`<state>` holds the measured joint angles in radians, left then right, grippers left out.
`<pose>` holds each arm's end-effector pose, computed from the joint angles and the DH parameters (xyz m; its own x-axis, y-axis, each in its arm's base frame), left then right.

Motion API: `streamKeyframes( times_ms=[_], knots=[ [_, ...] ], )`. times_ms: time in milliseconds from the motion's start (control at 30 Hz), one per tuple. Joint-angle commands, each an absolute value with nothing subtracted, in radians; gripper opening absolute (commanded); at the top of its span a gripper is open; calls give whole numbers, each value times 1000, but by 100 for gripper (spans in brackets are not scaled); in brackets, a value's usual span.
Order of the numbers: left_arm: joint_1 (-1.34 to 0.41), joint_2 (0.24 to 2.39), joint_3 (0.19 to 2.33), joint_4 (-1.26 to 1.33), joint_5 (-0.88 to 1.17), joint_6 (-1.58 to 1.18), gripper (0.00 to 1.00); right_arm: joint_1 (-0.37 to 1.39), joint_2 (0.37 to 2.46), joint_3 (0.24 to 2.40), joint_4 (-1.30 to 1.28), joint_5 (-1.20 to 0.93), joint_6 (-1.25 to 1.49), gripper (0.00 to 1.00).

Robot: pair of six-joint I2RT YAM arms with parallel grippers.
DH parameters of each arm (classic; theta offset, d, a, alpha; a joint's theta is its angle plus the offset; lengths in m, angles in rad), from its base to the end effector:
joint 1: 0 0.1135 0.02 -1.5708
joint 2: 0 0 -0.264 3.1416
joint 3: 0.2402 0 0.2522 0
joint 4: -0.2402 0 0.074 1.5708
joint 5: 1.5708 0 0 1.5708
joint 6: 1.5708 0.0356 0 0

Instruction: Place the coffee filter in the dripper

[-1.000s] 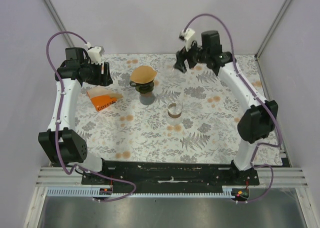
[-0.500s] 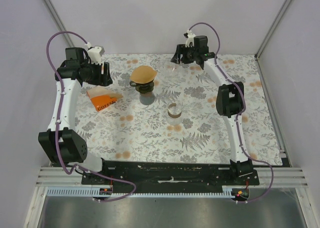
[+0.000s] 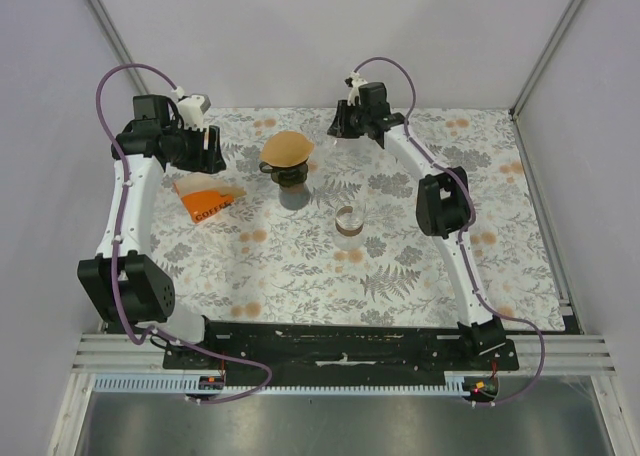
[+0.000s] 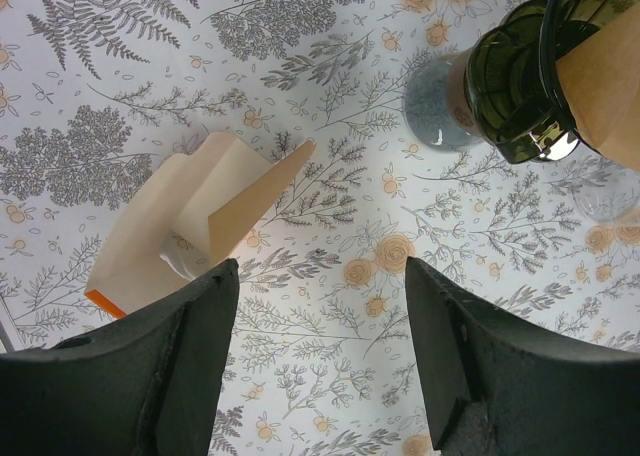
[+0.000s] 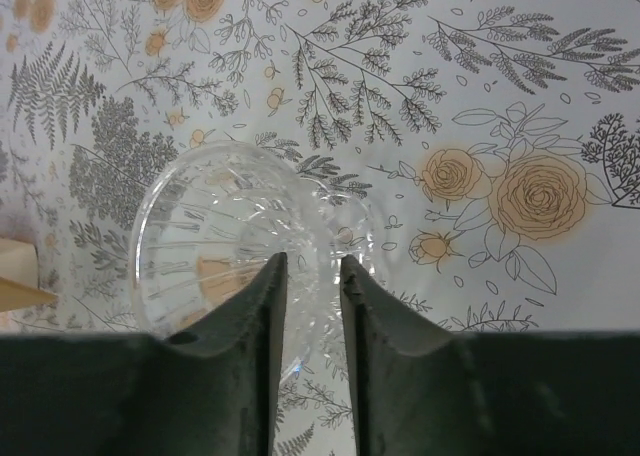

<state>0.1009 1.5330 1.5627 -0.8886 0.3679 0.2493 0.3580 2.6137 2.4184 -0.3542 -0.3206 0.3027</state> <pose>0.3228 0.0198 0.3634 -0.6955 0.1610 -0.7003 0.3213 0.9414 -0.1027 0.5505 0.2179 0.2015 -0.6411 0.0622 -0.7650 -0.4119 0.8131 0.4113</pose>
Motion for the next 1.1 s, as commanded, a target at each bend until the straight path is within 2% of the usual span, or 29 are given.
streamKeyframes(
  times_ms=[0,200,700,967,1067],
  knots=[
    [106,1525,1603,-888,379,284,73,353,2573,2396,-341,-305,311,29],
    [106,1519,1597,-887,380,290,73,348,2401,2281,-325,-296,262,0],
    [106,1480,1568,-888,380,313,73,305,1867,1901,-351,-460,202,0],
    [106,1480,1571,-899,385,319,74,311,1545,1554,-482,-661,189,0],
    [106,1488,1580,-903,388,318,74,342,1494,1456,-505,-695,192,0]
  ],
)
